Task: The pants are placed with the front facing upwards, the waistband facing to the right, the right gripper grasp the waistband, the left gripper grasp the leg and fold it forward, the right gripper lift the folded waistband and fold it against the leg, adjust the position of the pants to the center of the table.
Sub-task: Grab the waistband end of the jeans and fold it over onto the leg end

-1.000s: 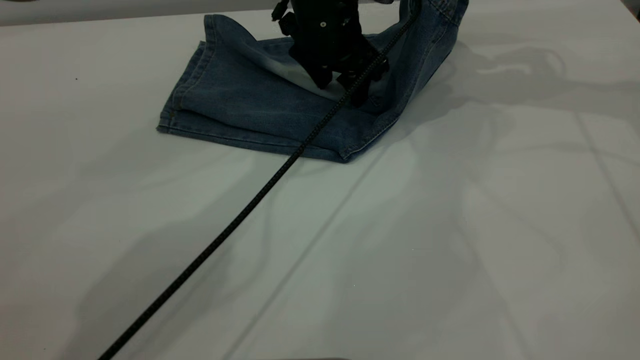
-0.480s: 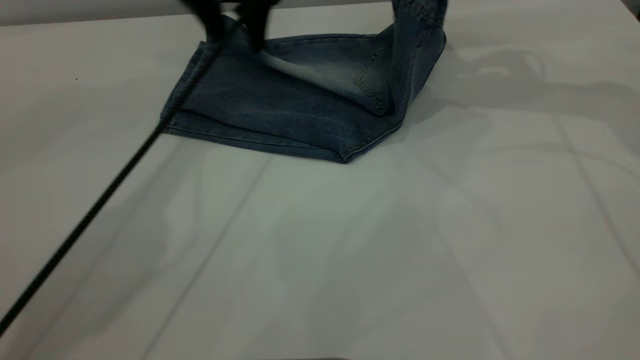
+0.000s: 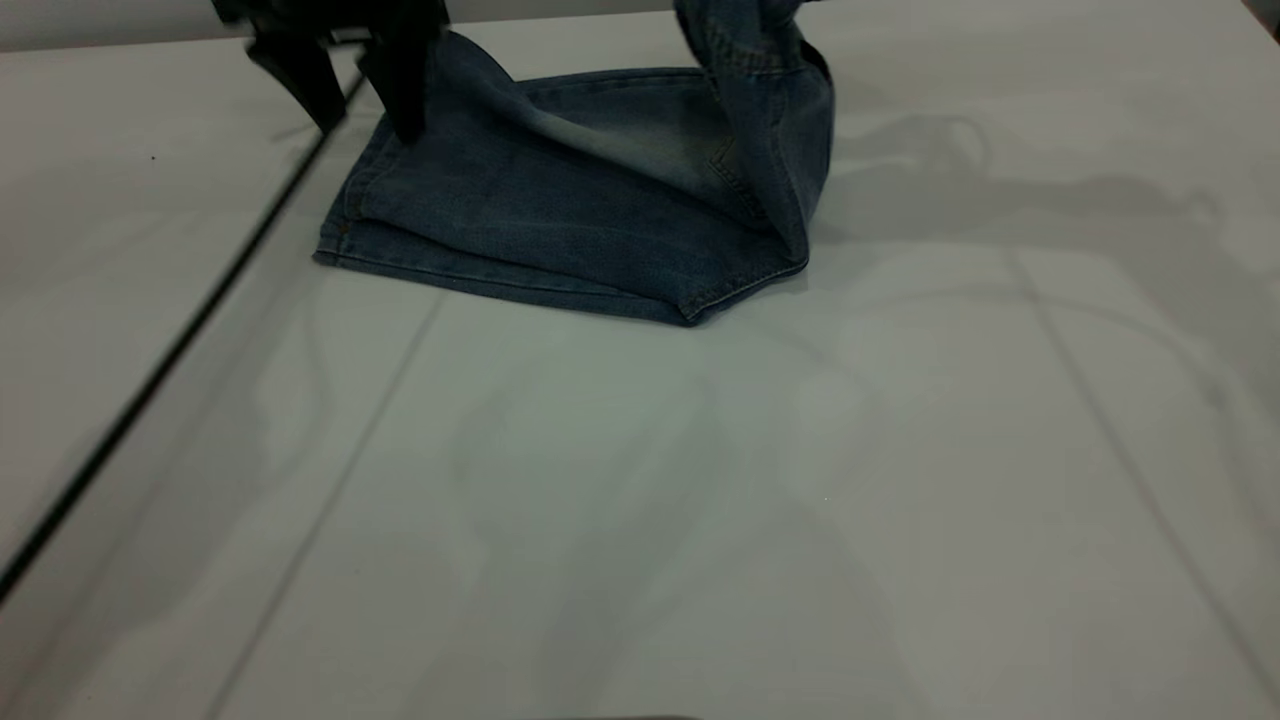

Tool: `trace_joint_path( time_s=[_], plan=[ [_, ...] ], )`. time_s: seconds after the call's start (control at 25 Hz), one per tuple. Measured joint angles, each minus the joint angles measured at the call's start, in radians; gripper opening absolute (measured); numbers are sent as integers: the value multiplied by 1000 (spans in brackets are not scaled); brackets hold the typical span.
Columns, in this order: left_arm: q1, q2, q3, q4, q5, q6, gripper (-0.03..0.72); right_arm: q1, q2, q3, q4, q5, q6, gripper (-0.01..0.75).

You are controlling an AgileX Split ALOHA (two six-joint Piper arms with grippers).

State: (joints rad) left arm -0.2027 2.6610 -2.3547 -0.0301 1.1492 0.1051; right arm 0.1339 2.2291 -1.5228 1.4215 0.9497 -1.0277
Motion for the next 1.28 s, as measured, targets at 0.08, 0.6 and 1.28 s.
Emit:
trace_joint_path(
  time_s=[0.08, 0.6, 1.28],
  plan=[
    [-2, 22, 0, -3, -7, -1, 484, 18, 0, -6, 2, -1, -7, 87],
    [-2, 37, 0, -5, -14, -2, 483, 141, 0, -181, 127, -37, -7, 87],
    [-2, -65, -298, 61, 23, 1, 482, 255, 133, -186, 353, -253, -214, 87]
  ],
)
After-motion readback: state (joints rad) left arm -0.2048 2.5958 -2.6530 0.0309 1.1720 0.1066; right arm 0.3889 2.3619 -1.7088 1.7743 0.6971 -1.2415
